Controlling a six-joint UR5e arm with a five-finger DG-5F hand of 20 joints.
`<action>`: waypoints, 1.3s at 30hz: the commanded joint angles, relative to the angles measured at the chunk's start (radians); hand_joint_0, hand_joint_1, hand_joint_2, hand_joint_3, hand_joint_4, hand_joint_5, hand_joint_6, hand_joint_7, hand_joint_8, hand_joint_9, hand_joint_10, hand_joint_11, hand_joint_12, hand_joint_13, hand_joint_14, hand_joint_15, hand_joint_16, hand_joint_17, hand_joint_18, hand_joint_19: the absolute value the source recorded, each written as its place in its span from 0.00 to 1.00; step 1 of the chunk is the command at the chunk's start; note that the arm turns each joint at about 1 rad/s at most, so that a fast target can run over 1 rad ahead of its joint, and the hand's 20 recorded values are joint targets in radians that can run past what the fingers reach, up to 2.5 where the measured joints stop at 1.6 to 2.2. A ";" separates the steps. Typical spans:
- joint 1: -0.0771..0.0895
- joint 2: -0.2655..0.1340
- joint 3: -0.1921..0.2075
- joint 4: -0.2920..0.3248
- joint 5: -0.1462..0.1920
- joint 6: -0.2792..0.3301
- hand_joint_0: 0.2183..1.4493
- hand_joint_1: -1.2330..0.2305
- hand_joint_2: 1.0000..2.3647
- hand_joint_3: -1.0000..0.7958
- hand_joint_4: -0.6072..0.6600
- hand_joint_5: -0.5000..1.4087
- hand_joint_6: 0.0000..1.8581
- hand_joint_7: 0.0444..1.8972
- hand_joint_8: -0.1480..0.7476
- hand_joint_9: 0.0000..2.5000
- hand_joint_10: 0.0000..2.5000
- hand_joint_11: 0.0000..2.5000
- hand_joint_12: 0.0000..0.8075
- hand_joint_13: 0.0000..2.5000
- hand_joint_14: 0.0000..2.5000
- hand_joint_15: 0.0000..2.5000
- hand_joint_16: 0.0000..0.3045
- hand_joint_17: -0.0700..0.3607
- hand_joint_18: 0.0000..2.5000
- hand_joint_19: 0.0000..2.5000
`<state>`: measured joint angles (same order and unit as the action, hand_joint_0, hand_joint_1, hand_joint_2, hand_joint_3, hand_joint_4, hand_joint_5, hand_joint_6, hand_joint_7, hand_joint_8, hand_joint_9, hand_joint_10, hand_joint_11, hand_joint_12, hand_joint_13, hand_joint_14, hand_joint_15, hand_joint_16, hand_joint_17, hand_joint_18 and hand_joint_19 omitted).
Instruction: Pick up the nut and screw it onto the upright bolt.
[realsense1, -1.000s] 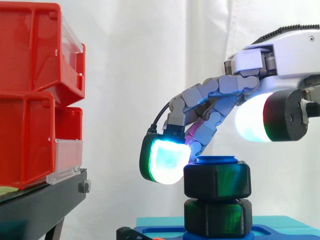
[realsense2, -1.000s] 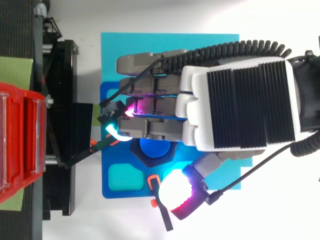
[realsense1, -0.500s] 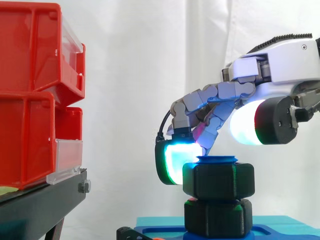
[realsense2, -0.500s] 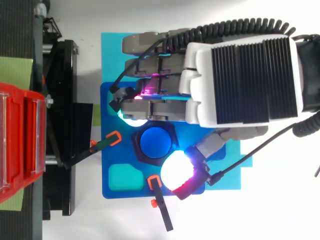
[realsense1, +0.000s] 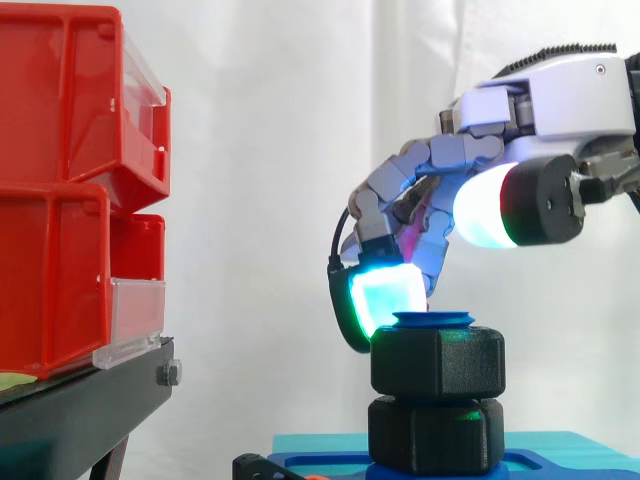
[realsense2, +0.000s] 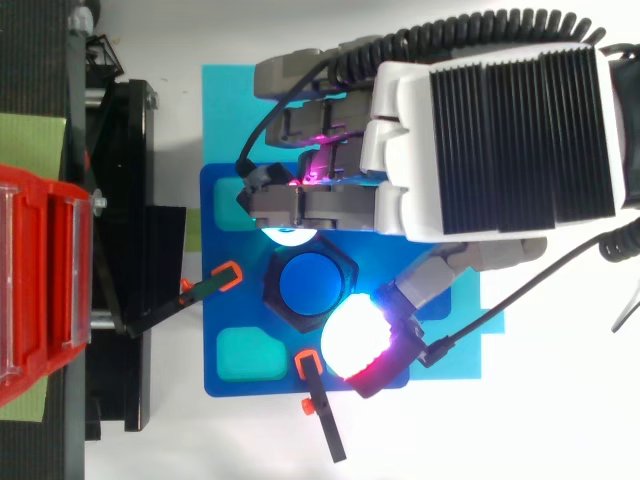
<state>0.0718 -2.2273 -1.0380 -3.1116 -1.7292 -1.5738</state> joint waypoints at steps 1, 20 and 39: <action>-0.001 0.000 0.019 -0.016 0.000 0.000 0.26 0.70 0.00 0.28 0.64 0.27 0.30 0.71 0.47 0.42 0.00 0.00 0.25 0.34 0.00 0.00 0.06 0.25 0.22 0.01; 0.014 0.000 0.069 -0.042 0.005 -0.012 0.24 0.72 0.00 0.28 0.67 0.22 0.27 0.37 0.40 0.35 0.00 0.00 0.26 0.28 0.00 0.00 0.08 0.29 0.16 0.00; 0.048 -0.002 0.032 -0.010 0.045 -0.009 0.23 0.74 0.00 0.28 0.66 0.23 0.27 0.38 0.39 0.29 0.00 0.00 0.30 0.23 0.00 0.00 0.08 0.29 0.09 0.00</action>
<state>0.1187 -2.2286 -1.0056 -3.1217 -1.6853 -1.5835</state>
